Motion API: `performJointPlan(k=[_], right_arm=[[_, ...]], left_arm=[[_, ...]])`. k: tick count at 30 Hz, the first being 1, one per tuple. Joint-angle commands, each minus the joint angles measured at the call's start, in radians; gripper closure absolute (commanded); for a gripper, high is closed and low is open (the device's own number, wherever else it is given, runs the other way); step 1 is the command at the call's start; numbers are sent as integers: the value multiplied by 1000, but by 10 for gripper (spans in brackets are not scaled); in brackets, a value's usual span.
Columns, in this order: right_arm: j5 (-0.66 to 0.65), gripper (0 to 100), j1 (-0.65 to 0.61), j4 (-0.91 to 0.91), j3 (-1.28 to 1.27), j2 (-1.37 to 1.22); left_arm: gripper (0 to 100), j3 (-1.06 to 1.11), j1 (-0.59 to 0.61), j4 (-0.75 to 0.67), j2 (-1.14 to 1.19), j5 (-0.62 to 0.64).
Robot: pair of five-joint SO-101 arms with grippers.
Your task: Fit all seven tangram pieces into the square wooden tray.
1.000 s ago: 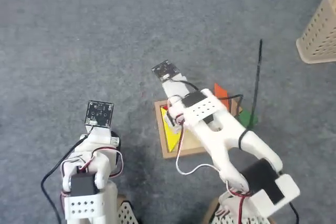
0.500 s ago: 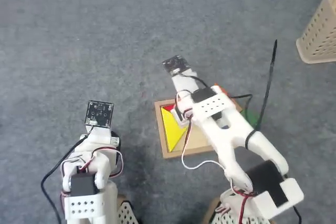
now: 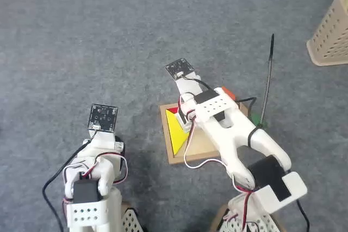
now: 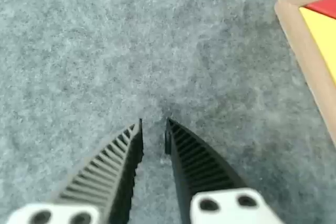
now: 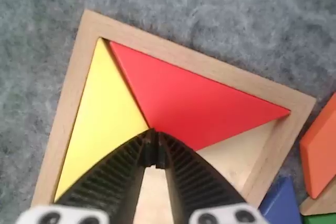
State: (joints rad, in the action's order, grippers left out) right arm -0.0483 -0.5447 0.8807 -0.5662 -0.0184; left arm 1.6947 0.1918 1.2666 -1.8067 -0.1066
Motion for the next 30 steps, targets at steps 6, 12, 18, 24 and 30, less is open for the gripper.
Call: performJointPlan(k=[6,12,18,24,30], right_arm=[[-17,893,64,183,48,378],[-17,864,242,206,48,446],[-92,861,265,223,120,291],[-101,860,278,305,377,5],[-100,860,283,298,549,-223]], left_arm=[[929,-10,-3,0,-21,8],[929,-10,-3,0,-21,8],[929,-10,-3,0,-21,8],[929,-10,-3,0,-21,8],[929,-10,-3,0,-21,8]])
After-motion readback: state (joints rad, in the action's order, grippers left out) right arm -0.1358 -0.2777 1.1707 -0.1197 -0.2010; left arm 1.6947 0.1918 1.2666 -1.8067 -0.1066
